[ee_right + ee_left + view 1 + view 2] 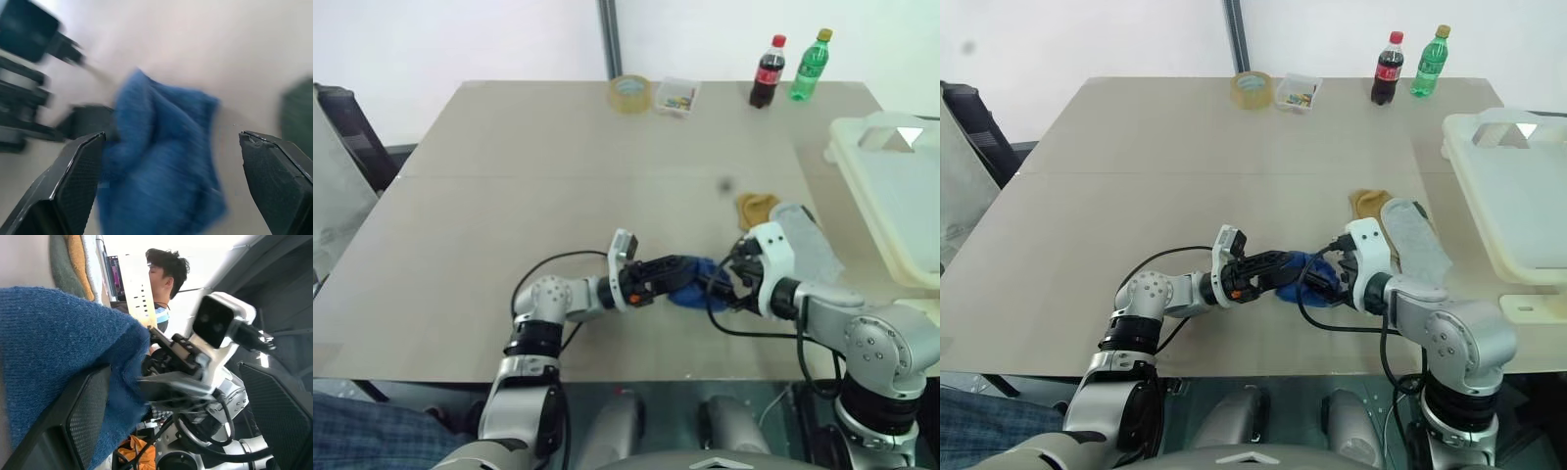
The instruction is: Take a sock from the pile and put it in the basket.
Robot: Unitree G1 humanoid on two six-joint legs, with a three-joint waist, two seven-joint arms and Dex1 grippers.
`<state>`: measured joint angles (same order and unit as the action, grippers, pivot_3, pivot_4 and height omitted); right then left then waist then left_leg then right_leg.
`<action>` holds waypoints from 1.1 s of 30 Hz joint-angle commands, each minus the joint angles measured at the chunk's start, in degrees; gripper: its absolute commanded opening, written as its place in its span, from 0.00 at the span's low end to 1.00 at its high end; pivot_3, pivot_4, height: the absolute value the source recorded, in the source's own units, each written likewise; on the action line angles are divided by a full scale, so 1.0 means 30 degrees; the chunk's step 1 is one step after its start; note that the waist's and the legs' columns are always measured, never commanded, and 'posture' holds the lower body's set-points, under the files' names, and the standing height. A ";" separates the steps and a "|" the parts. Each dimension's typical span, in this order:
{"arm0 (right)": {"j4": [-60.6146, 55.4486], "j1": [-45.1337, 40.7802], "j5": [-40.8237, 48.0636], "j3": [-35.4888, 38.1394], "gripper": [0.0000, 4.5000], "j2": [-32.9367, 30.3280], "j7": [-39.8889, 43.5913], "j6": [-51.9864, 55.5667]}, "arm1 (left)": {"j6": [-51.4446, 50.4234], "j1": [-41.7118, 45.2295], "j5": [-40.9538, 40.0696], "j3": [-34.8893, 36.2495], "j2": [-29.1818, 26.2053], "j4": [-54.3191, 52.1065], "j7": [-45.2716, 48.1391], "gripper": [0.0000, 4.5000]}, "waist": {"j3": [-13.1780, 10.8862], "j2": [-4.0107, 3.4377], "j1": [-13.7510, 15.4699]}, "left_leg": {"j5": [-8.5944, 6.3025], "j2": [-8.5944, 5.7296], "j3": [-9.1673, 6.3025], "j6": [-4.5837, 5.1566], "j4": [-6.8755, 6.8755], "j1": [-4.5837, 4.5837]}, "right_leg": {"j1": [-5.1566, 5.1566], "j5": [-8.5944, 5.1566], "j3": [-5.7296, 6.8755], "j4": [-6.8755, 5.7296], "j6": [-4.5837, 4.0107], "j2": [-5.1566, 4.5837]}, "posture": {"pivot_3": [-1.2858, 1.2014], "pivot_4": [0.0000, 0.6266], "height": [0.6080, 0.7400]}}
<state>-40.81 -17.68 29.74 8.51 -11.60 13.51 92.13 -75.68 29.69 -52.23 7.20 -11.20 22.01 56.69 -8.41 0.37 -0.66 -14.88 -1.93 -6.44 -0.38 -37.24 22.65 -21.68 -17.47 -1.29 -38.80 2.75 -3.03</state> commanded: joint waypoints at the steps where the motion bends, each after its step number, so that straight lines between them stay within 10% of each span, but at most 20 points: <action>1: -0.0172 0.0278 0.0575 0.0296 0.99 -0.1551 0.0395 0.0123 | -0.0033 -0.0255 0.0218 -0.0401 0.0069 0.0182 0.0069 1.00 | 0.0000 0.0000 -0.0001 | -0.0001 0.0001 -0.0002 0.0004 -0.0002 0.0000 | 0.0002 0.0000 0.0004 -0.0002 0.0000 0.0009 | 0.52 0.24 1.00; 17: 0.1984 0.1296 0.4252 0.0958 0.99 0.1001 -0.0511 0.0123 | 0.0391 -0.0401 0.0631 -0.0806 0.0086 -0.0013 0.0306 1.00 | 0.0010 -0.0006 -0.0082 | -0.0036 0.0035 0.0018 0.0069 -0.0004 -0.0056 | 0.0025 0.0000 0.0006 -0.0027 0.0000 0.0042 | 0.52 0.24 1.00; 23: 0.3252 0.0823 0.5080 0.1886 0.39 0.2162 -0.1335 0.0123 | 0.0385 -0.0445 0.0580 -0.0747 -0.0014 -0.0166 0.0302 1.00 | 0.0010 -0.0012 -0.0093 | -0.0035 0.0044 0.0030 0.0068 0.0011 -0.0064 | 0.0019 0.0000 -0.0001 -0.0030 -0.0001 0.0059 | 0.52 0.24 1.00; 29: 0.3482 0.0959 0.5833 0.1983 0.00 0.2200 -0.1981 0.0123 | 0.0490 -0.0604 0.0643 -0.0864 -0.0264 -0.0451 0.0447 1.00 | 0.0010 -0.0013 -0.0102 | -0.0035 0.0042 0.0038 0.0067 0.0014 -0.0060 | 0.0013 0.0000 -0.0007 -0.0026 -0.0001 0.0054 | 0.52 0.24 1.00; 33: 0.3357 0.0975 0.6156 0.2171 0.00 0.2162 -0.2425 0.0123 | 0.3892 -0.1338 0.2874 -0.2595 -0.1208 -0.2824 0.0483 1.00 | 0.0007 -0.0016 -0.0124 | -0.0035 0.0047 0.0042 0.0067 0.0026 -0.0059 | 0.0006 0.0000 -0.0023 -0.0023 -0.0002 0.0051 | 0.52 0.24 1.00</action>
<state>-30.28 -15.02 46.46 14.63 -5.28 6.81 91.93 -70.10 27.26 -48.72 3.15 -13.56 17.25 58.63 -8.39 0.32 -1.03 -14.98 -1.79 -6.31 -0.18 -37.16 22.48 -21.66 -17.47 -1.38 -38.86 2.75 -2.88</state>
